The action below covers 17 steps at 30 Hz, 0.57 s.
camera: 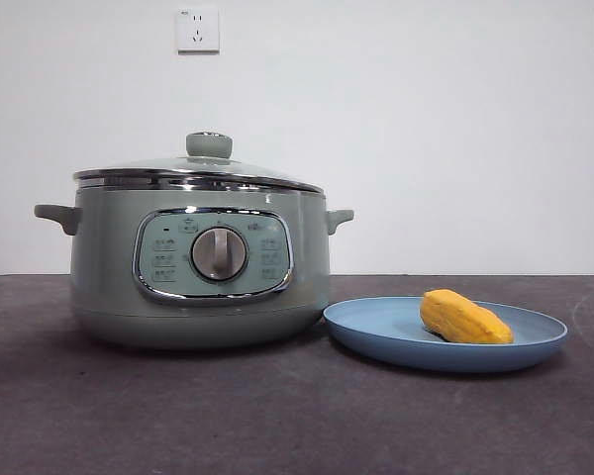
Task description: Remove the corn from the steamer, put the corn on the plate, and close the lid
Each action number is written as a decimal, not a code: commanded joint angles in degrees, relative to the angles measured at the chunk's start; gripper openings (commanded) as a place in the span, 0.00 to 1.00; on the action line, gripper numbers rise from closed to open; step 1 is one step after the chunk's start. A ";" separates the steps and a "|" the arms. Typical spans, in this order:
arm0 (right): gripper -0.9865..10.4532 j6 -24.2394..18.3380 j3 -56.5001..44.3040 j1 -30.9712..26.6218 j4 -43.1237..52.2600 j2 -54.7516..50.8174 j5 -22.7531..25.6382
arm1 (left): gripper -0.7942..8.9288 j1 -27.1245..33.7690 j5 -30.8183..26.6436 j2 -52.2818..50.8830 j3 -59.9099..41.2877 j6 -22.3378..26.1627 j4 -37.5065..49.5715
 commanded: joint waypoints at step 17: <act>0.09 -0.26 -0.13 0.11 0.09 -0.04 0.17 | 0.08 0.50 -0.66 -0.09 -0.39 1.38 2.36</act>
